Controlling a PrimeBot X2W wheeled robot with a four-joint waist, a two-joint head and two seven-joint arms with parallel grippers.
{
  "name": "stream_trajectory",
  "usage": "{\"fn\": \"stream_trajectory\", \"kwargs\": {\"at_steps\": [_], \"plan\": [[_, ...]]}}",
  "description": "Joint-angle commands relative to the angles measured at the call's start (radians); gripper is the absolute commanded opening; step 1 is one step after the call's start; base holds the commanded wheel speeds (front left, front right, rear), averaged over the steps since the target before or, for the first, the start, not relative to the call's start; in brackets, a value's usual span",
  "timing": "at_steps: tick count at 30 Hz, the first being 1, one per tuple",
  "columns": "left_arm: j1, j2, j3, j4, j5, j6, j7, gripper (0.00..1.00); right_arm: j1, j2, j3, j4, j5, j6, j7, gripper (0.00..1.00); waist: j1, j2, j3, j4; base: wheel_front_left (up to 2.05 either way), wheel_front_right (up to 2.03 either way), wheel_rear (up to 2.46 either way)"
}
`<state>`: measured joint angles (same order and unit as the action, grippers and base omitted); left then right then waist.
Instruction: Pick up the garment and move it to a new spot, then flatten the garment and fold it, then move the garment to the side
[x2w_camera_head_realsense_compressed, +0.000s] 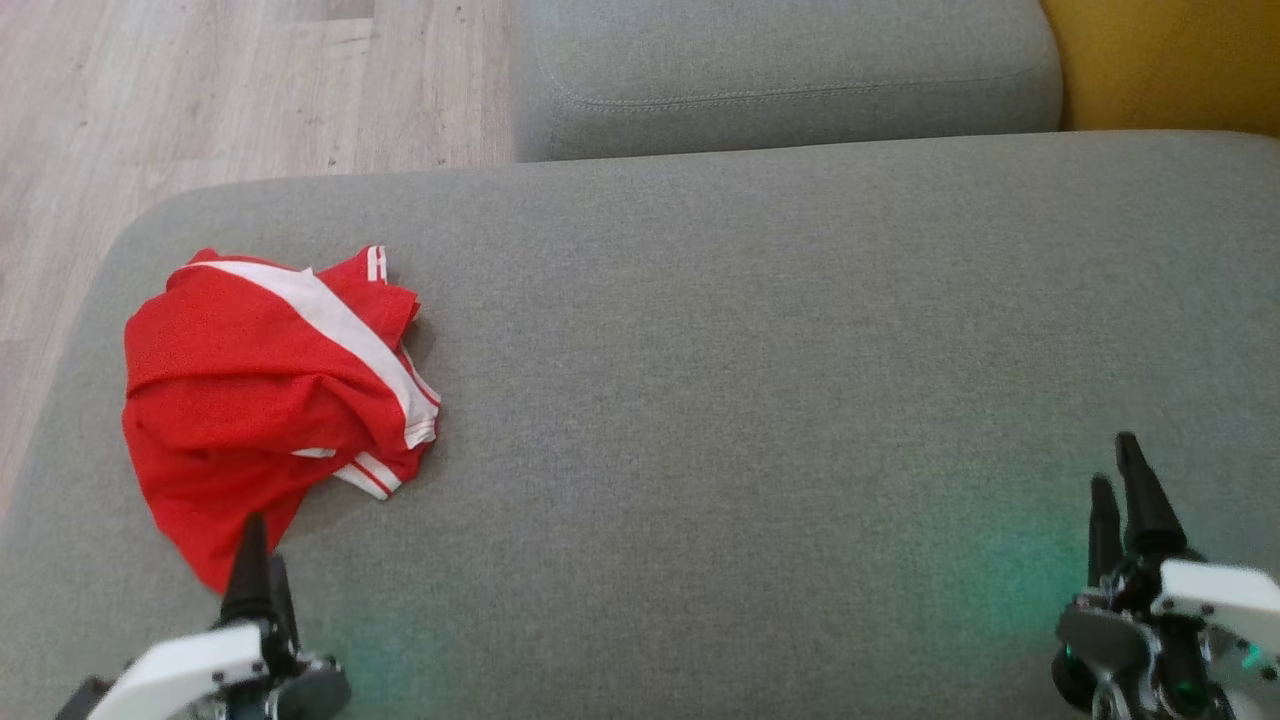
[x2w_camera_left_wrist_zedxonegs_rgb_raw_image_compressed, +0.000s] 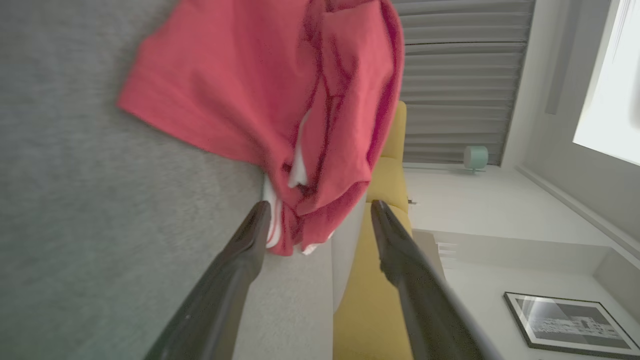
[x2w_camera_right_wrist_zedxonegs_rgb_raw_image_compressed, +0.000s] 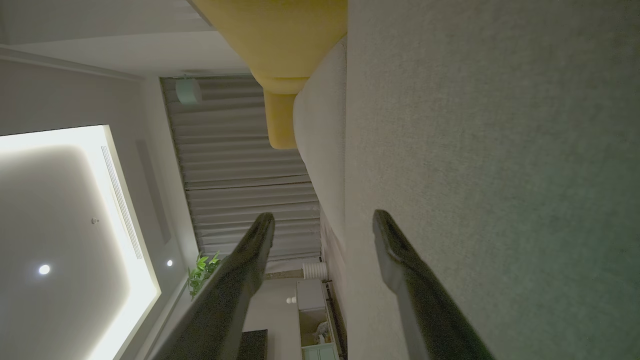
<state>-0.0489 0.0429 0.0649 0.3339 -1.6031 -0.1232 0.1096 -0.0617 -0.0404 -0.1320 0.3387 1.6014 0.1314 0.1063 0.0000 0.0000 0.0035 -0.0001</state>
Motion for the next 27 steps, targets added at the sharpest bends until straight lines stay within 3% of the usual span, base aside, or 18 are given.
{"fn": "stream_trajectory", "kwargs": {"at_steps": [1, 14, 27], "plan": [[-0.019, 0.002, -0.003, -0.027, 0.002, 0.0, -0.007, 1.0, -0.019, -0.002, 0.007, -0.029, -0.003, 0.0, -0.006, 1.0, 0.0, 0.0, 0.0, 0.0, 0.0, 0.0, 0.0], [-0.01, 0.002, 0.005, -0.04, 0.043, -0.001, -0.046, 1.0, -0.013, -0.003, 0.023, -0.052, -0.091, 0.0, -0.045, 1.0, 0.0, 0.0, -0.001, 0.001, 0.0, 0.0, 0.0], [-0.015, 0.003, 0.03, -0.102, 0.199, 0.015, -0.084, 1.0, -0.018, -0.004, 0.039, -0.115, -0.329, 0.0, -0.083, 1.0, 0.0, 0.0, -0.001, 0.002, 0.0, 0.0, 0.0]]}}
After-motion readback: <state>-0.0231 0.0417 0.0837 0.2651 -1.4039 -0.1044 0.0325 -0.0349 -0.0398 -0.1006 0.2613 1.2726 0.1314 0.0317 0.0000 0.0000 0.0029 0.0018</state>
